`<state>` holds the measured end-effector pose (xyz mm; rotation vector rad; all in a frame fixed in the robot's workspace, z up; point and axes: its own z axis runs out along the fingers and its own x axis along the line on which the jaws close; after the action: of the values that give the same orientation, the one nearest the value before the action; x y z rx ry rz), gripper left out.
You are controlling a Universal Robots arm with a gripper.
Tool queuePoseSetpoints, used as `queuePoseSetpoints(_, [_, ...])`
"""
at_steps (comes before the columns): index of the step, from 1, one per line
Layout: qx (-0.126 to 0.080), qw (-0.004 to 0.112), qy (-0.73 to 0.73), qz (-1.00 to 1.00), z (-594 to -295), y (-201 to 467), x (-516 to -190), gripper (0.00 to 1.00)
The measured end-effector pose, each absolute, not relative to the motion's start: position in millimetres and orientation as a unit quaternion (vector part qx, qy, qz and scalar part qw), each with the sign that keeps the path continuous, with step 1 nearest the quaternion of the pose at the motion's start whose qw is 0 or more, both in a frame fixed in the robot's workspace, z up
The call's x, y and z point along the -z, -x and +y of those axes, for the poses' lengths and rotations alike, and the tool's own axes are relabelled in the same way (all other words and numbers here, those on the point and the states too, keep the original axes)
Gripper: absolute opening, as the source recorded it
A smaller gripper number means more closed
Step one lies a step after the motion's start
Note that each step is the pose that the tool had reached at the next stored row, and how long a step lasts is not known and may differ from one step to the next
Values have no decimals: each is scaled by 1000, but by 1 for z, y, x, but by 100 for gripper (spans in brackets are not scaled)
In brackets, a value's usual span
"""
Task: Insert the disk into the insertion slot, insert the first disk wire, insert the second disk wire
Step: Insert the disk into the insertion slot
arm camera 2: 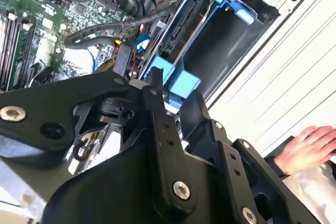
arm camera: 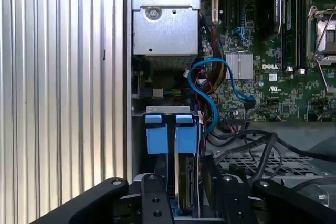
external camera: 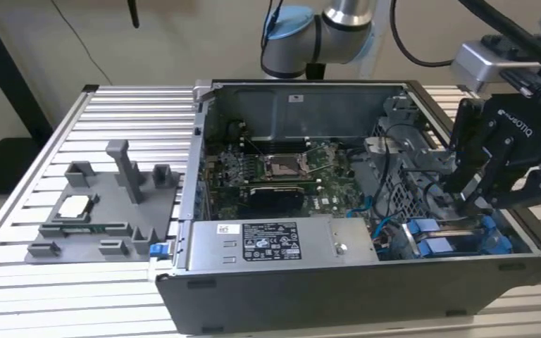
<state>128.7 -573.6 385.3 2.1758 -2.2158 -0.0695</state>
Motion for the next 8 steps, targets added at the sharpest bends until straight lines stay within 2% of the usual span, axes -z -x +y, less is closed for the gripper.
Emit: queuePoseSetpoints(8, [22,18,-700,-713,-568,-129,-389,41])
